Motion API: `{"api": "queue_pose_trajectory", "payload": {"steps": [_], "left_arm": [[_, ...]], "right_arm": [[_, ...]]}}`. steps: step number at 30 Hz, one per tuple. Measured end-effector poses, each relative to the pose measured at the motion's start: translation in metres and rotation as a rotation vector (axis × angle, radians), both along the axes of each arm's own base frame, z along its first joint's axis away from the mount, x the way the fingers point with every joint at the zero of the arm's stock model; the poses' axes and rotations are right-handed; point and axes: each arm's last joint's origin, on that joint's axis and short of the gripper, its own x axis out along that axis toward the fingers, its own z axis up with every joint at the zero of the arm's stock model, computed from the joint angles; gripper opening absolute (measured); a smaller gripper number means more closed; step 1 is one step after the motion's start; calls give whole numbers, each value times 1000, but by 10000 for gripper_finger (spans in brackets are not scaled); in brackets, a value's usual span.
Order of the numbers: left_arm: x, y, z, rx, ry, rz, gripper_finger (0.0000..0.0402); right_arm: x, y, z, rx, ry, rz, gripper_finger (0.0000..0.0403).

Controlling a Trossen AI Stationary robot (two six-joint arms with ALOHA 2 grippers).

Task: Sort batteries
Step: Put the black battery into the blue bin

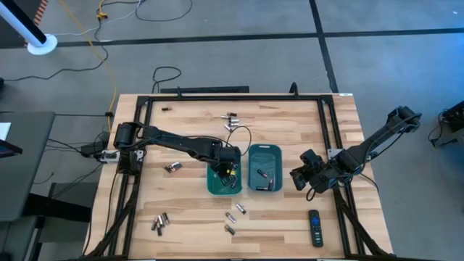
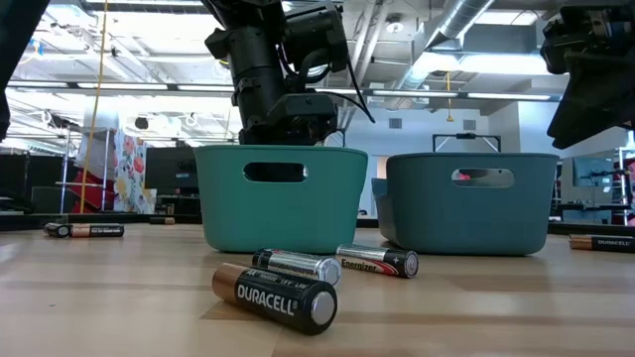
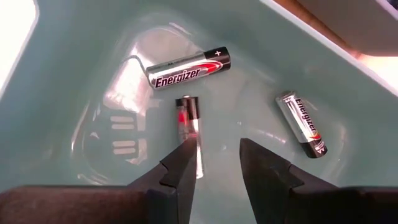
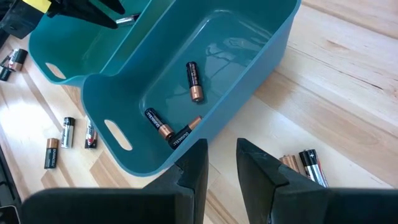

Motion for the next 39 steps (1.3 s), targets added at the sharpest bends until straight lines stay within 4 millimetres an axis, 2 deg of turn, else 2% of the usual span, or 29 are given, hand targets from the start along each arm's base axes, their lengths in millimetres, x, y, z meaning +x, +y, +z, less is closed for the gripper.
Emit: {"api": "queue_pose_trajectory", "payload": {"steps": [10, 16, 31, 36, 39], "left_arm": [[-1, 1, 0, 22, 9, -56, 117], [2, 1, 14, 57, 19, -148, 116], [21, 11, 74, 122, -76, -250, 116], [12, 14, 98, 163, -138, -295, 116], [3, 23, 114, 195, -172, -295, 116]], "right_arm": [[0, 0, 0, 0, 0, -1, 103], [0, 0, 0, 2, -1, -2, 103], [0, 0, 0, 2, -1, -3, 103], [0, 0, 0, 4, -3, -4, 103], [0, 0, 0, 4, -4, -4, 103]]}}
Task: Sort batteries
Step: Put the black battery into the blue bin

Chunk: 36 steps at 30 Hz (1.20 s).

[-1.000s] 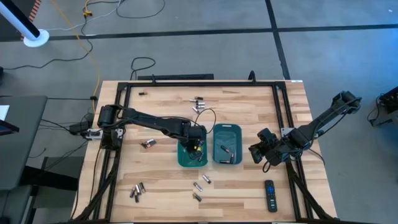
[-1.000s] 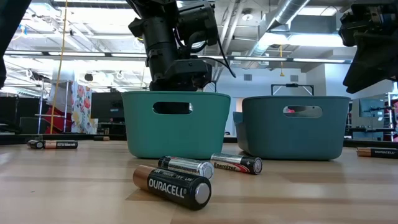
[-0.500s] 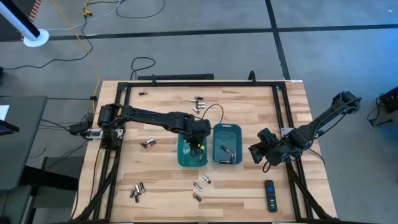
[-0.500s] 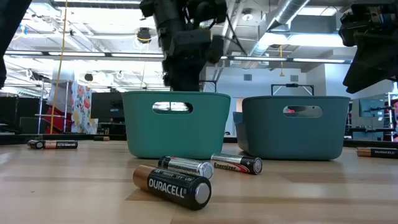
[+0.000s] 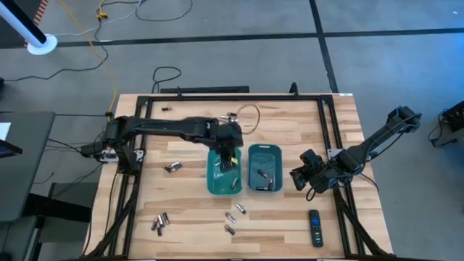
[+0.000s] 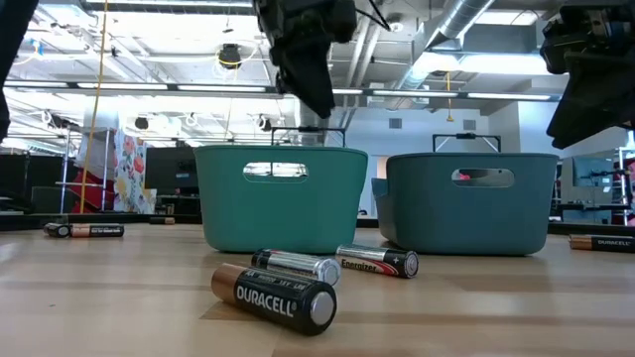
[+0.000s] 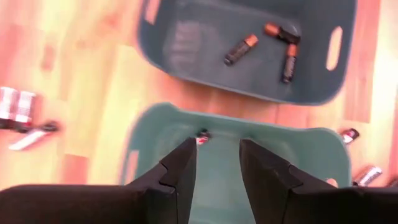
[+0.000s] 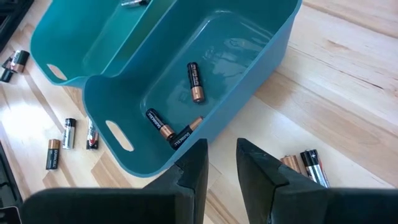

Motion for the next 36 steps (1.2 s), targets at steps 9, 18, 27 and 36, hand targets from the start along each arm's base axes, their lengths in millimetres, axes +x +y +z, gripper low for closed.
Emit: {"api": "queue_pose_trajectory", "payload": {"steps": [9, 18, 27, 36], "left_arm": [[-30, 43, 38, 56, -71, 64, 116], [-55, 74, 41, 72, 33, 97, 116], [-80, 121, 25, 48, 92, 195, 116], [-128, 165, -10, 18, 264, 306, 116]], "right_arm": [[0, 0, 0, 0, 1, 0, 103], [0, 0, 0, -2, 2, 0, 103], [0, 0, 0, 7, -1, -10, 103], [0, 0, 0, 10, -2, -15, 103]]}}
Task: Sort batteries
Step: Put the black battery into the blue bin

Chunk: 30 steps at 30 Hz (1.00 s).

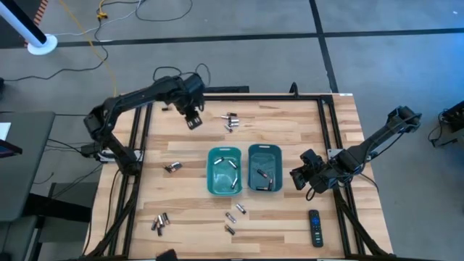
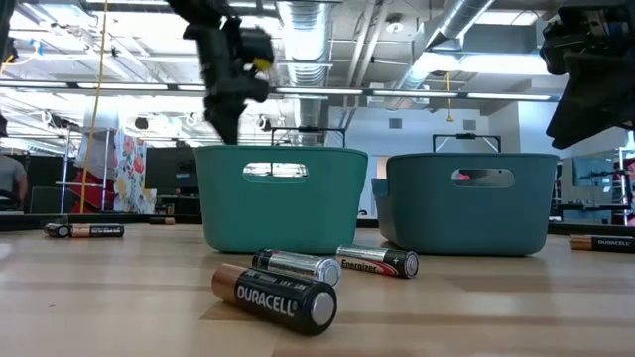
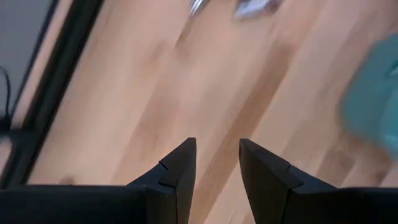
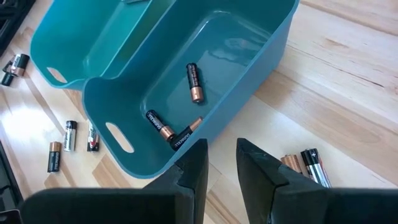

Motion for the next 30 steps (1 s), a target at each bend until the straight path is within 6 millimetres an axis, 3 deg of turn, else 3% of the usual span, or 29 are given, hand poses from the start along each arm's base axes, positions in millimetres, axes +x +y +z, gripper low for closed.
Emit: {"api": "queue_pose_trajectory", "payload": {"steps": [11, 30], "left_arm": [[-36, 35, -19, 0, 80, 30, 116], [-36, 46, -16, 39, 1, 24, 117]], "right_arm": [[0, 0, 0, 14, -2, -18, 103], [-1, 0, 0, 6, 4, -13, 103]]}}
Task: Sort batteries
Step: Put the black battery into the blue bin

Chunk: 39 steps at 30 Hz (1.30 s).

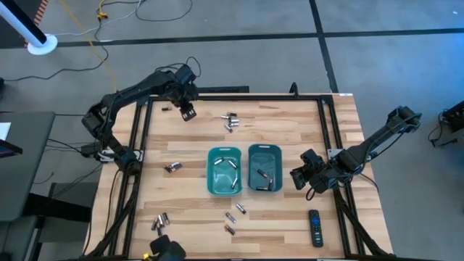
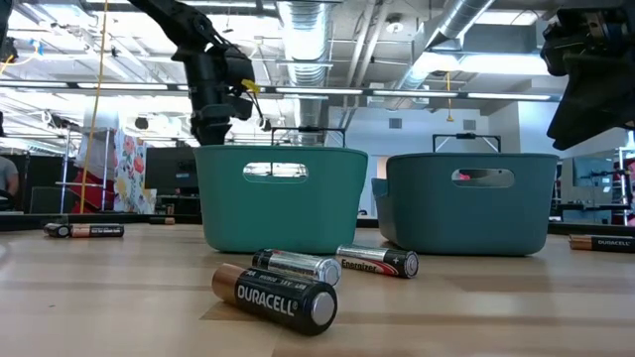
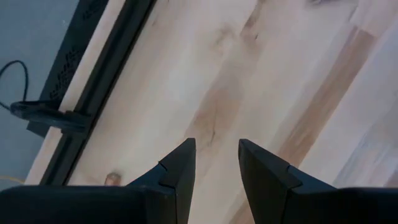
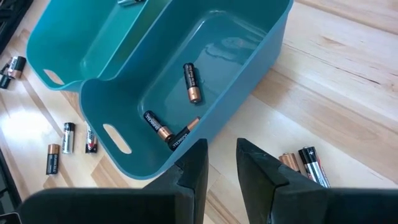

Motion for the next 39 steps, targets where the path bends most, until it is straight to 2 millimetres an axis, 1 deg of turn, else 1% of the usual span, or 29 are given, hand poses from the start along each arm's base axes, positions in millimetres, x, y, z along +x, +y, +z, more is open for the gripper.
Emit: {"api": "queue_pose_trajectory", "payload": {"steps": [7, 10, 13, 16, 19, 27, 31, 34, 37, 39], "left_arm": [[6, -1, 1, 12, -41, -1, 119], [9, -4, 1, -21, -77, -13, 133], [14, -7, 2, -31, -114, -23, 155], [23, -8, 5, 10, -156, -45, 176], [30, -9, 7, 61, -189, -63, 185], [53, -10, 19, 232, -319, -100, 179], [64, -14, 23, 288, -373, -155, 179], [78, -14, 19, 315, -414, -191, 178], [90, -11, 5, 282, -417, -213, 178], [100, -6, -4, 257, -408, -220, 178]], "right_arm": [[0, 0, 0, -1, 0, 1, 103], [0, 0, 0, -1, 0, 2, 103], [0, 0, 0, -1, 0, 2, 103], [0, 0, 0, -1, 0, 1, 103], [0, 0, 0, -1, 0, 1, 103], [0, 0, 0, 1, -1, -1, 103], [0, 0, 0, 13, -5, -14, 103], [0, 0, 0, 17, -7, -18, 103], [0, 0, 0, 18, -8, -19, 103], [0, 0, 0, 20, -9, -20, 103]]}}
